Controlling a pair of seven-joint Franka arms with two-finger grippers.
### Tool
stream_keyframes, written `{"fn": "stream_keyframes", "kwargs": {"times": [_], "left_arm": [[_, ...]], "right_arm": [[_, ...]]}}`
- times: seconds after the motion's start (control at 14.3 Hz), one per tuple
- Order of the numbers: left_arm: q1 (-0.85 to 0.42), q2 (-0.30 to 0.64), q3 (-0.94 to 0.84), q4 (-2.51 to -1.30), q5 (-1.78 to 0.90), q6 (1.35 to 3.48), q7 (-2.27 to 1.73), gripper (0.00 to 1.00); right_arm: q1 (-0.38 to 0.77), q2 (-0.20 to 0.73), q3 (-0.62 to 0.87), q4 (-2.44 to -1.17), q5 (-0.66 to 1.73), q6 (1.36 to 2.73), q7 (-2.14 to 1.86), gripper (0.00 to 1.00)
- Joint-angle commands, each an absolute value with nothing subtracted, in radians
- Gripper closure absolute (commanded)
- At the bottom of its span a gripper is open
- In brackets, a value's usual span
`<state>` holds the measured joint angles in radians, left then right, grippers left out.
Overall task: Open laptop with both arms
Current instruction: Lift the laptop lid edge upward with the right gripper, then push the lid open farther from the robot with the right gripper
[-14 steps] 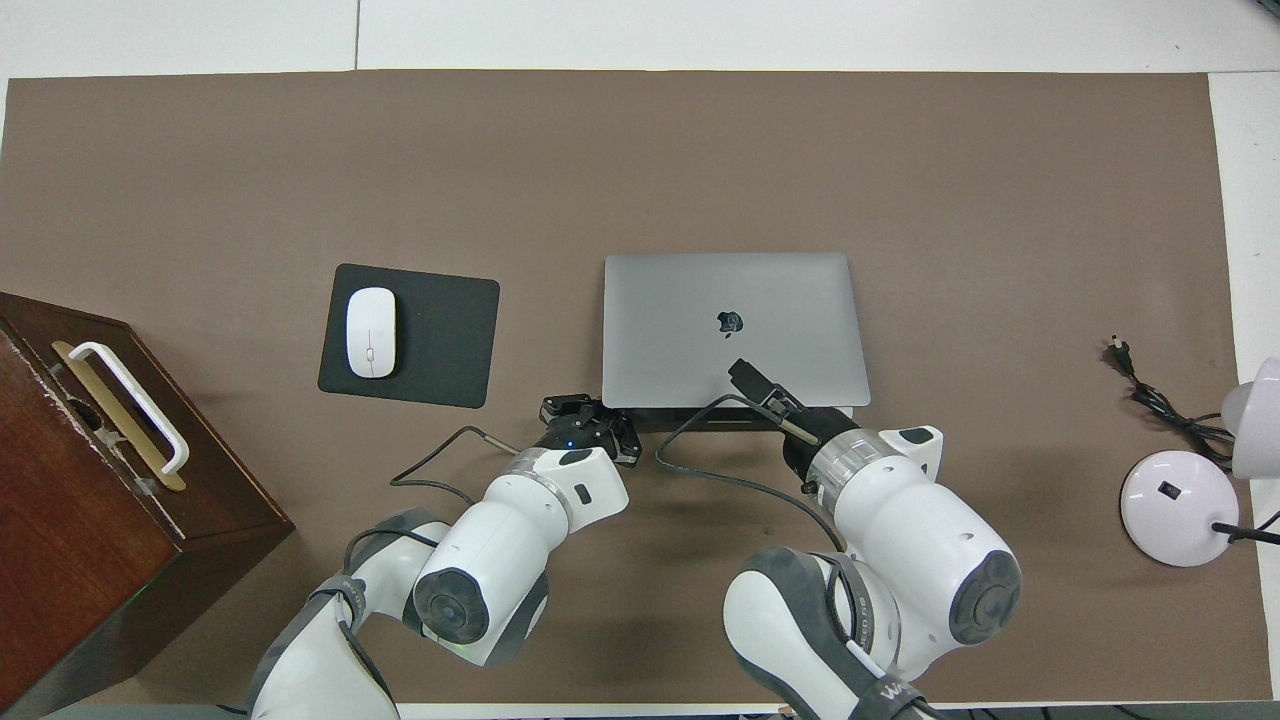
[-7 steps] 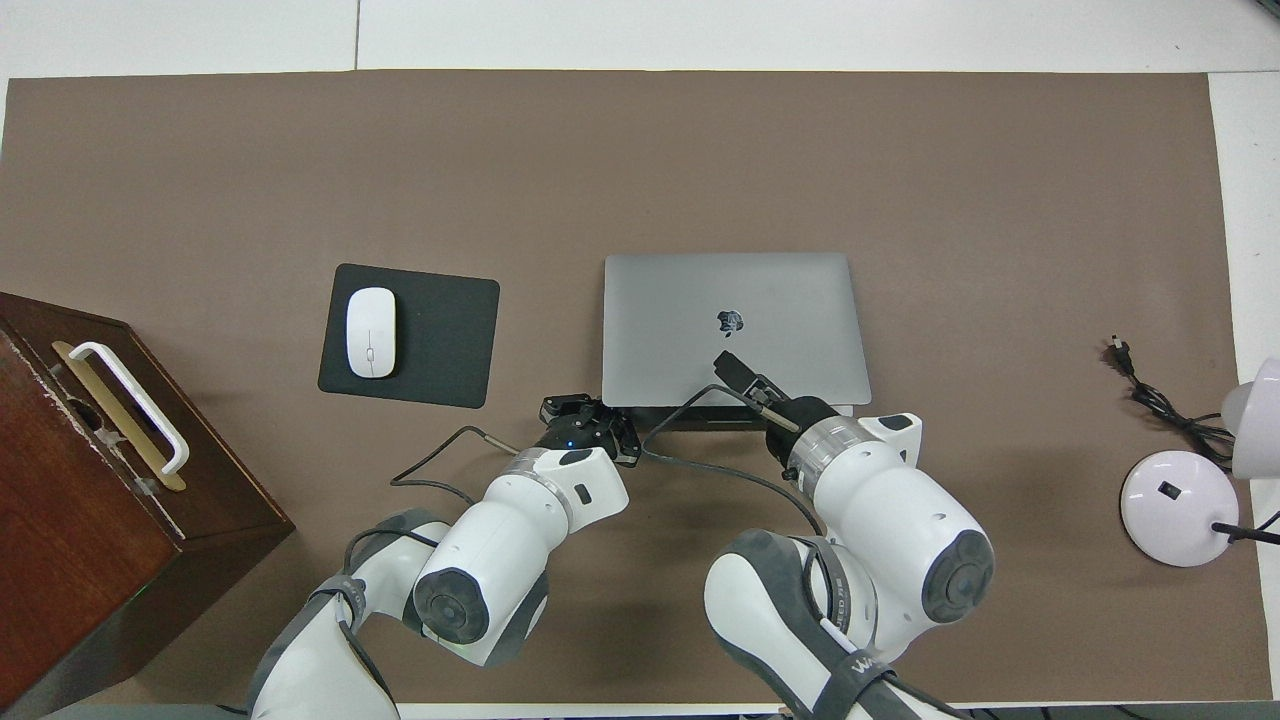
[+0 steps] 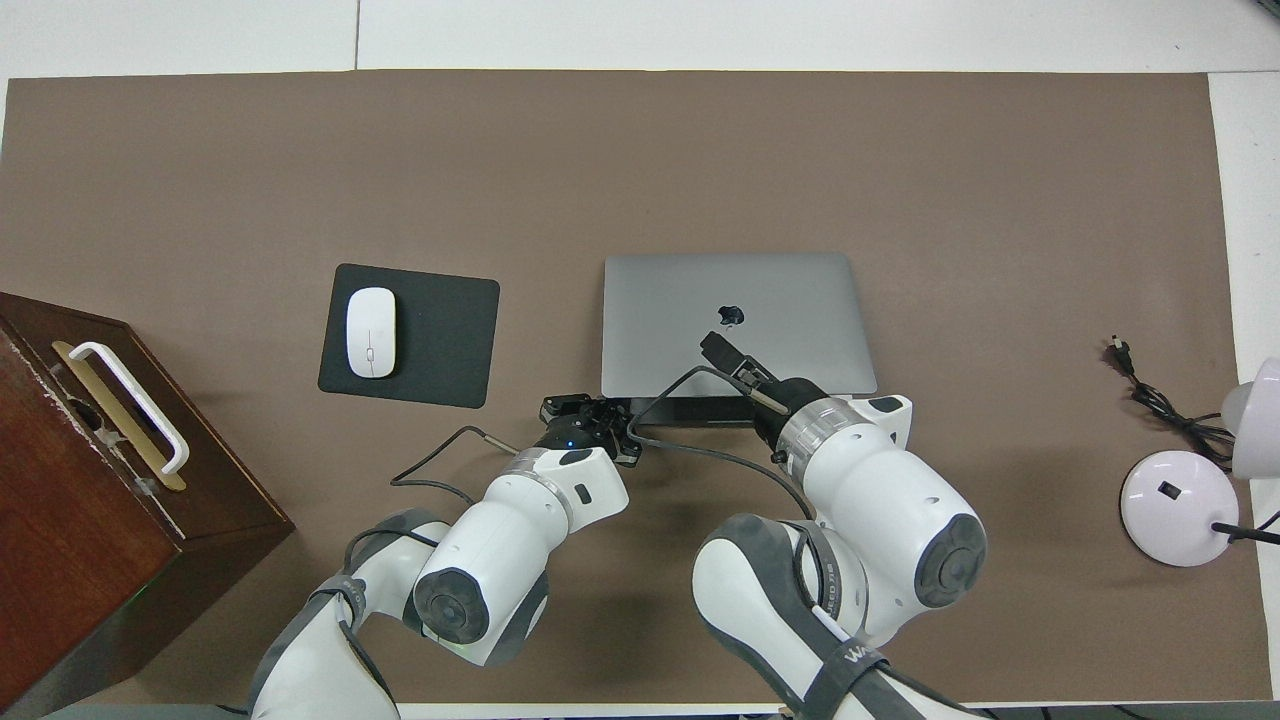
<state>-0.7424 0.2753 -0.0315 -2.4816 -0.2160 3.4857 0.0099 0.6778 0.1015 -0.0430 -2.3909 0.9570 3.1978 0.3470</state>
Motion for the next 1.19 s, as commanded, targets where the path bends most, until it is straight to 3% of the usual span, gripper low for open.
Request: {"fn": "stream_keyframes", "kwargs": {"times": [0.0,1.12], "left_arm": [[-0.753,0.318,-0.029,-2.459,-0.219,3.504,0.021,1.0],[-0.753,0.331,-0.029,-2.456,-0.219,3.504,0.021,1.0]], "right_arm": [[0.654,0.135,-0.041,-2.323,0.982,3.166,0.336,0.0],[0.548,0.224,-0.046,-2.057,0.963,3.016,0.265,0.0]]}}
